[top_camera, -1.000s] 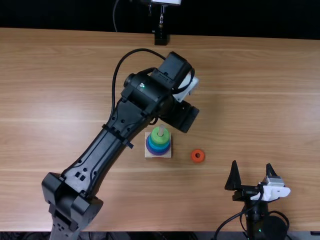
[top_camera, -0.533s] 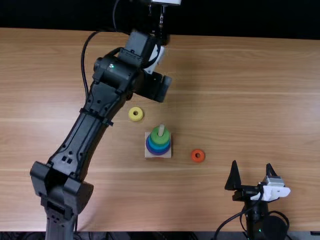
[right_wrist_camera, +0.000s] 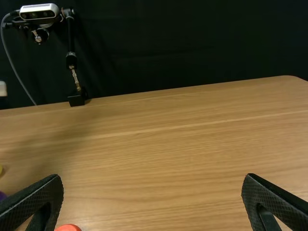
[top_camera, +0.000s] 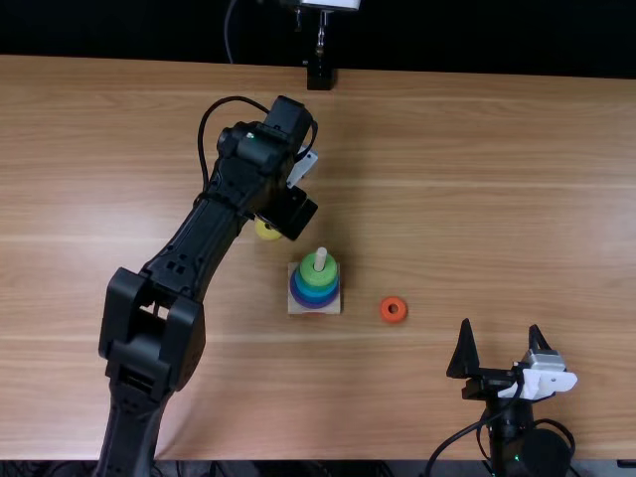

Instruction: Build the Hanoi tower: stack the rings onto the peg from bottom to top in this color order: purple, dark blue, light blue, dark green, light green, yellow, orange.

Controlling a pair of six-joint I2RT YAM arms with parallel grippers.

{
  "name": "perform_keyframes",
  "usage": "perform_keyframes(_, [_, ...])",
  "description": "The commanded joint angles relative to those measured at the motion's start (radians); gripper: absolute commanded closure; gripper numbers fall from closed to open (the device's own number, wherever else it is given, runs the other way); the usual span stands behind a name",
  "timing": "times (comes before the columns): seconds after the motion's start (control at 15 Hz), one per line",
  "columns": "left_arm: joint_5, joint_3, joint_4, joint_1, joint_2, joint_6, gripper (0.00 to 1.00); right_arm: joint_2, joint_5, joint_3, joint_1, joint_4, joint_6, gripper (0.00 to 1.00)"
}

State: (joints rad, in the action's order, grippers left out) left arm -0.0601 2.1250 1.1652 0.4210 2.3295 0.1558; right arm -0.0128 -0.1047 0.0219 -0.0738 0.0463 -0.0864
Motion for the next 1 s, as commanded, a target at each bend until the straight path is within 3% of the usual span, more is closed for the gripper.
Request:
perform_keyframes(0.0, [-0.004, -0.016, 0.0, 0.002, 0.033, 0.021, 0.0, 0.013, -0.002, -0.007, 0.003, -0.005, 0.0, 0.0])
perform_keyframes(0.73, [0.003, -0.016, 0.002, 0.002, 0.12, 0.023, 0.0, 0.013, -0.002, -0.007, 0.003, -0.005, 0.0, 0.0])
perform_keyframes(0.87, [0.003, -0.017, 0.0, 0.001, 0.12, 0.023, 0.31, 0.013, -0.002, -0.007, 0.003, -0.005, 0.0, 0.0])
perform_keyframes(0.93, [0.005, -0.02, 0.0, 0.001, 0.12, 0.021, 0.37, 0.013, -0.002, -0.007, 0.003, -0.005, 0.0, 0.0])
